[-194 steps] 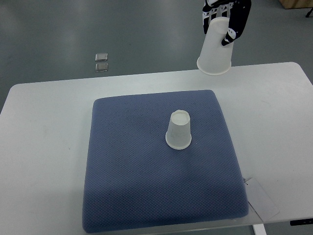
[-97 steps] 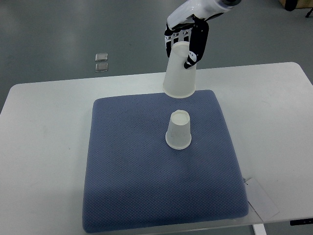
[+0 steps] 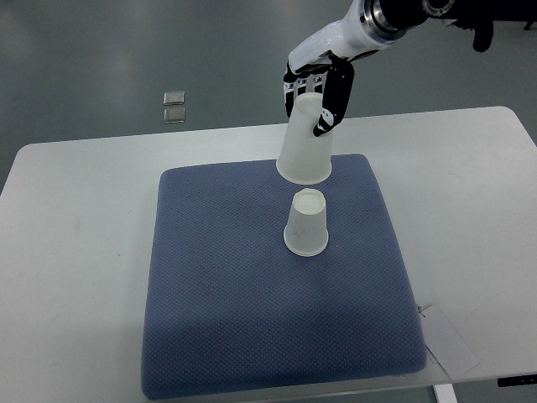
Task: Stack paper cups
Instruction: 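Lower the held cup onto the upside-down cup on the pad, then press the held cup down over the lower cup with the right hand, then open the right hand and lift it away from the stacked cups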
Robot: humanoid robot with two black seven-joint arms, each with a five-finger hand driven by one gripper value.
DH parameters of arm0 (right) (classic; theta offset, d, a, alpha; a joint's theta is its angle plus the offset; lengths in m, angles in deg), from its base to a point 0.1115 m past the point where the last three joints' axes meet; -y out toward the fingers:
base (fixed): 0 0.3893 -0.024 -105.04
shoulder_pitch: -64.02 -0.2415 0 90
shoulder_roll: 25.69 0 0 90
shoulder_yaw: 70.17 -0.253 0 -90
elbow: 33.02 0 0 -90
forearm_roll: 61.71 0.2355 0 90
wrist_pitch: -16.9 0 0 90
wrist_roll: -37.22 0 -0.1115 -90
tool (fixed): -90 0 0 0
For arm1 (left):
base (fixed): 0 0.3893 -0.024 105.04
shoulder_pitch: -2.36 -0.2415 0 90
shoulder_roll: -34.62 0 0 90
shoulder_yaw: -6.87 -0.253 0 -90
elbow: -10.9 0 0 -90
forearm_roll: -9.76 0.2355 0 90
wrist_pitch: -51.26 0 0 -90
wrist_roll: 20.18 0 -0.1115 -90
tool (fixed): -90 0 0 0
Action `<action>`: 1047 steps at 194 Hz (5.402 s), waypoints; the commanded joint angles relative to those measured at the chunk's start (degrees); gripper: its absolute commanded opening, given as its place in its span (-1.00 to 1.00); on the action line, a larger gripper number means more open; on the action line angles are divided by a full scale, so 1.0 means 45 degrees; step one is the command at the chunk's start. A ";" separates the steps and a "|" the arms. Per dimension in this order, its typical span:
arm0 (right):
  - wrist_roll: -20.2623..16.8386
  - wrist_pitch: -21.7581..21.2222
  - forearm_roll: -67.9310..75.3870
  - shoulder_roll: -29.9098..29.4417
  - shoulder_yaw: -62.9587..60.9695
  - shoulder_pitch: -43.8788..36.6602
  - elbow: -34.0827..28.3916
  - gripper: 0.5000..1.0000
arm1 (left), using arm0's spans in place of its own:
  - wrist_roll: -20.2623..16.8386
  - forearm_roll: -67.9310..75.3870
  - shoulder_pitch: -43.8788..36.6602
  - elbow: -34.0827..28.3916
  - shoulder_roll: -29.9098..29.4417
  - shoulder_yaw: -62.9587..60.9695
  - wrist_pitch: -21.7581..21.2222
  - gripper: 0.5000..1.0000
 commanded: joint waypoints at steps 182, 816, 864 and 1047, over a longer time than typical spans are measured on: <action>-0.0019 0.0933 -0.0040 -0.0129 0.0526 0.0844 -0.0353 -0.63 | 0.0000 0.0000 0.0000 0.0000 0.0000 0.0000 0.0000 1.00; -0.0312 0.3179 0.0449 -0.1750 0.1640 0.1801 -0.0763 -0.58 | -0.0020 0.0000 0.0000 0.0000 0.0000 0.0000 0.0000 1.00; -0.0254 0.3355 0.0449 -0.1906 0.1835 0.1899 -0.0763 -0.44 | 0.0000 0.0000 0.0000 0.0000 0.0000 0.0000 0.0000 1.00; -0.0215 0.3043 0.0488 -0.0871 0.1542 0.1645 -0.0431 0.60 | 0.0000 0.0000 0.0000 0.0000 0.0000 0.0000 0.0000 1.00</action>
